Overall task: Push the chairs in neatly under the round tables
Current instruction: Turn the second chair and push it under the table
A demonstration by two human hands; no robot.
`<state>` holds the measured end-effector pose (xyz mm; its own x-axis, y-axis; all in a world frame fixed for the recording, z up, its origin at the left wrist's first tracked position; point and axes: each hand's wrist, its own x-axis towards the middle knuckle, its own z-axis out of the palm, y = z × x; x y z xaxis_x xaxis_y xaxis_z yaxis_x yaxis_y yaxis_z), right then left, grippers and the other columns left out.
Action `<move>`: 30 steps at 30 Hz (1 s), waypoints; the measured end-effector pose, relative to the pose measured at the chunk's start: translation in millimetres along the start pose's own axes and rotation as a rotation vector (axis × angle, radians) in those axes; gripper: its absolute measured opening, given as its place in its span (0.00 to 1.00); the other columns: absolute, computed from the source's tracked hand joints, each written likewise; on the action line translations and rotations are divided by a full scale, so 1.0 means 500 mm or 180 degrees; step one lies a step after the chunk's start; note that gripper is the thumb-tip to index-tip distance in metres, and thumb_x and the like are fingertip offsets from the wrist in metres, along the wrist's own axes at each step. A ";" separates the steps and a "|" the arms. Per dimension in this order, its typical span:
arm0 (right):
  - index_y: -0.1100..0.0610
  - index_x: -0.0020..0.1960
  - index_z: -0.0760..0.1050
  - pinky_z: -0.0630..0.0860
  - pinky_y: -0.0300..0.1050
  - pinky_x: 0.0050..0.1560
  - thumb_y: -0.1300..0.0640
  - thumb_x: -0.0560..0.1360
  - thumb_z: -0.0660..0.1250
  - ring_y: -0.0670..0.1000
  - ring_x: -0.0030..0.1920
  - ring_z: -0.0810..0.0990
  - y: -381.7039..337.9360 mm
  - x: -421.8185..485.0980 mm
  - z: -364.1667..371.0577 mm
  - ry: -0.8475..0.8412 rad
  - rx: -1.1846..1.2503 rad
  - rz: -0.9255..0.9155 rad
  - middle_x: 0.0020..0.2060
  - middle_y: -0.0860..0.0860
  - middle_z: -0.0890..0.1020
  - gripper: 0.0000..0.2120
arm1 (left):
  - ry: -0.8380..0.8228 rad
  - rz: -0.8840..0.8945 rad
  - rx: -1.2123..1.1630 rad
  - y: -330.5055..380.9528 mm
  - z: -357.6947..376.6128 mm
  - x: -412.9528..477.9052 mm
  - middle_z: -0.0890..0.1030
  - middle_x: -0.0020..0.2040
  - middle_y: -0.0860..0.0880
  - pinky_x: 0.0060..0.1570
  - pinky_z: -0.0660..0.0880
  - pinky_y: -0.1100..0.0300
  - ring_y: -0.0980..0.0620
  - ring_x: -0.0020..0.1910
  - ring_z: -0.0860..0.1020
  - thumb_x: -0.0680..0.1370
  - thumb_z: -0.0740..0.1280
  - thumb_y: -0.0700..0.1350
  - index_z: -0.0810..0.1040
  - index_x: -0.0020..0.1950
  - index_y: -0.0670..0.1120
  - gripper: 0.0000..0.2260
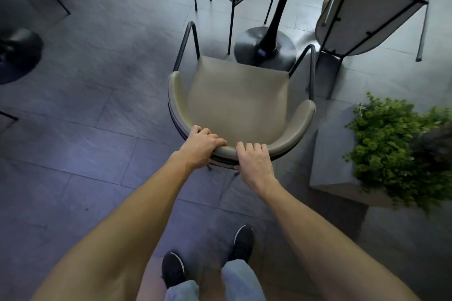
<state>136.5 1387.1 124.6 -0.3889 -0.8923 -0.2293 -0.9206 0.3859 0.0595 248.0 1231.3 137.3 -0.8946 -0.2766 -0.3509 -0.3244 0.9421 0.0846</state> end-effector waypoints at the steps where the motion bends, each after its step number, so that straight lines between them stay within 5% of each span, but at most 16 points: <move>1: 0.55 0.53 0.71 0.71 0.54 0.48 0.48 0.68 0.76 0.58 0.44 0.78 0.002 -0.002 -0.001 0.0017 0.0031 0.0040 0.43 0.54 0.80 0.21 | -0.0016 0.0059 0.0019 0.000 -0.005 0.009 0.78 0.63 0.56 0.59 0.62 0.50 0.49 0.61 0.71 0.75 0.67 0.42 0.69 0.71 0.60 0.26; 10: 0.53 0.50 0.70 0.70 0.54 0.49 0.56 0.65 0.76 0.57 0.44 0.76 0.016 0.031 0.017 0.0111 0.0236 0.0254 0.42 0.52 0.79 0.19 | -0.0185 0.0304 0.0201 -0.029 -0.034 0.070 0.77 0.62 0.55 0.61 0.62 0.50 0.48 0.62 0.71 0.74 0.68 0.44 0.70 0.69 0.62 0.26; 21: 0.55 0.59 0.71 0.67 0.53 0.56 0.49 0.68 0.75 0.57 0.54 0.75 0.125 0.121 -0.011 -0.0048 0.0296 0.0227 0.52 0.52 0.79 0.24 | -0.0061 0.0300 0.0100 -0.022 -0.071 0.183 0.77 0.61 0.55 0.59 0.59 0.51 0.47 0.61 0.71 0.72 0.71 0.43 0.71 0.68 0.60 0.27; 30: 0.54 0.57 0.71 0.68 0.53 0.54 0.49 0.66 0.77 0.56 0.52 0.76 0.219 0.228 -0.022 -0.0008 0.0231 0.0146 0.50 0.51 0.79 0.24 | 0.0096 0.0192 -0.0043 -0.038 -0.114 0.300 0.77 0.60 0.55 0.60 0.59 0.51 0.48 0.62 0.70 0.73 0.68 0.42 0.72 0.68 0.59 0.25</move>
<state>-8.9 1324.9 115.5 -0.4304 -0.8727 -0.2306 -0.8968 0.4424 -0.0007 102.4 1161.0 136.2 -0.9215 -0.2252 -0.3166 -0.2736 0.9546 0.1174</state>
